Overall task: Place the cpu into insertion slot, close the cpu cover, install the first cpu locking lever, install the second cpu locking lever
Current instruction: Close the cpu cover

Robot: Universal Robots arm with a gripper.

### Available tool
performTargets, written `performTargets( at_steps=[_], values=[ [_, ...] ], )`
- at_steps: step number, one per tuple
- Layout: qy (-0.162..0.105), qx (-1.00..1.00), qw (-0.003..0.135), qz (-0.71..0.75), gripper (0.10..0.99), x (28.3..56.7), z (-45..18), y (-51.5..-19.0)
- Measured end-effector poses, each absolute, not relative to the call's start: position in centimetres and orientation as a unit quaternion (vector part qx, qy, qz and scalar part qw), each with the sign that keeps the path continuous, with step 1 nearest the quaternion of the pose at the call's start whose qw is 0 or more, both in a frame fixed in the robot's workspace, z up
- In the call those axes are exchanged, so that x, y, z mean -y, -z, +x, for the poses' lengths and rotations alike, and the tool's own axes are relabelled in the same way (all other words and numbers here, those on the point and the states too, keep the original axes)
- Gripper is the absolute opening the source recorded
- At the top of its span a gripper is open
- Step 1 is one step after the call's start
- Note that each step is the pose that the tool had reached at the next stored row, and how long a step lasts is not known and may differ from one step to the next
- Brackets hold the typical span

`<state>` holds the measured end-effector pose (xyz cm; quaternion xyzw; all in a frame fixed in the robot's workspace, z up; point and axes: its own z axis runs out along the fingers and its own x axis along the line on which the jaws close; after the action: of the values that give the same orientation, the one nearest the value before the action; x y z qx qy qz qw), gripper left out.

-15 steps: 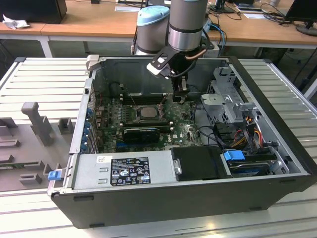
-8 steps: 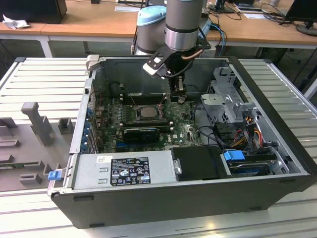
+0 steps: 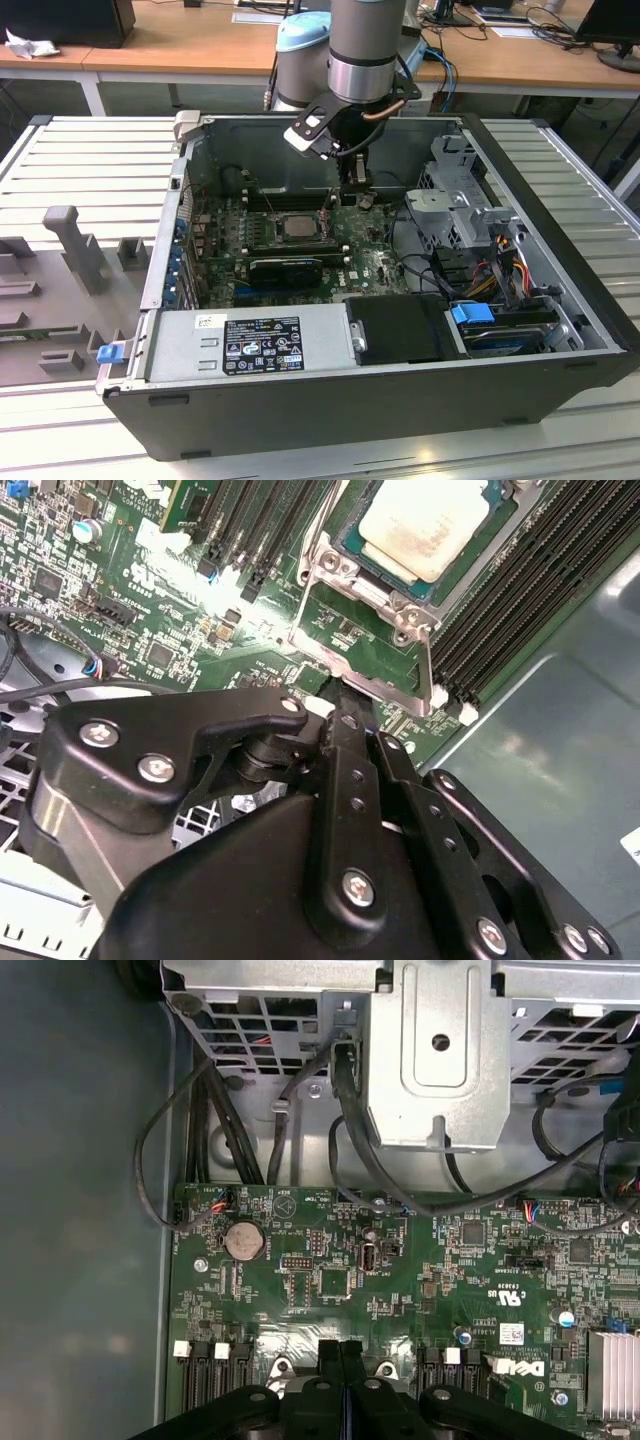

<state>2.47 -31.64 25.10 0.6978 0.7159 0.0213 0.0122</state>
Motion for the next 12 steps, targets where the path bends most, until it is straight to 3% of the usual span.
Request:
performTargets(
  at_steps=[12],
  values=[
    [-0.021, -0.716, 0.012, 0.698, 0.106, 31.64, 1.67, -25.1]
  ],
)
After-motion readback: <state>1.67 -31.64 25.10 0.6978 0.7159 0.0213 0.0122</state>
